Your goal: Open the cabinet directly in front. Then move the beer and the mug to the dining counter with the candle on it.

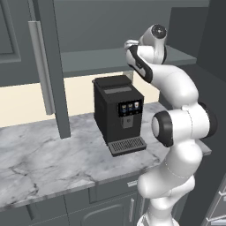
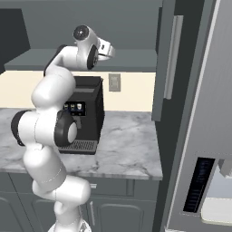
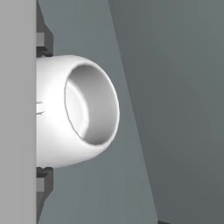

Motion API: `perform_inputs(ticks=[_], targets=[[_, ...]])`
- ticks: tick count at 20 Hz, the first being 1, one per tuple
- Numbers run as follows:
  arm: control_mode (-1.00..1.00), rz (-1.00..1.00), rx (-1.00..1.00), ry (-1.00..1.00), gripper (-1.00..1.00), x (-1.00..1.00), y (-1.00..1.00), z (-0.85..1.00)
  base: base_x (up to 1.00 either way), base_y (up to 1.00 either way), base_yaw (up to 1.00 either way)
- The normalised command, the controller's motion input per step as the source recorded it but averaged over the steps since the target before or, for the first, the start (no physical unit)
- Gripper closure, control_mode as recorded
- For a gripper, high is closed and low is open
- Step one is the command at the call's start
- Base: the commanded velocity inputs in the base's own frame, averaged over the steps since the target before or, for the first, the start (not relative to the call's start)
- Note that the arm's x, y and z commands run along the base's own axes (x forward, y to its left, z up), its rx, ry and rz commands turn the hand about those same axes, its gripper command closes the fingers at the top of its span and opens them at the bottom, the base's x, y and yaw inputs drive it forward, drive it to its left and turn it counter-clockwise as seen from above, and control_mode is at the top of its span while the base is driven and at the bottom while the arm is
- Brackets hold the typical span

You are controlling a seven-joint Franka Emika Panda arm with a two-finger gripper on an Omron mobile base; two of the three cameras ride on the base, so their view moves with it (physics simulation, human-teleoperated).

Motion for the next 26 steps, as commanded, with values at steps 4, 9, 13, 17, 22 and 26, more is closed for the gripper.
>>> perform_inputs(ticks=[4, 9, 13, 17, 22, 26], targets=[[-1.0, 0.0, 0.0, -0.04, -1.0, 0.0, 0.0, -0.03, 0.0, 0.0, 0.0], [-1.0, 0.0, 0.0, 0.0, -1.0, 0.0, 0.0, 0.0, 0.0, 0.0, 0.0], [-1.0, 0.0, 0.0, 0.0, -1.0, 0.0, 0.0, 0.0, 0.0, 0.0, 0.0], [-1.0, 0.0, 0.0, 0.0, 1.0, 0.0, 0.0, 0.0, 0.0, 0.0, 0.0], [-1.0, 0.0, 0.0, 0.0, 1.0, 0.0, 0.0, 0.0, 0.0, 0.0, 0.0], [-1.0, 0.0, 0.0, 0.0, 1.0, 0.0, 0.0, 0.0, 0.0, 0.0, 0.0]])
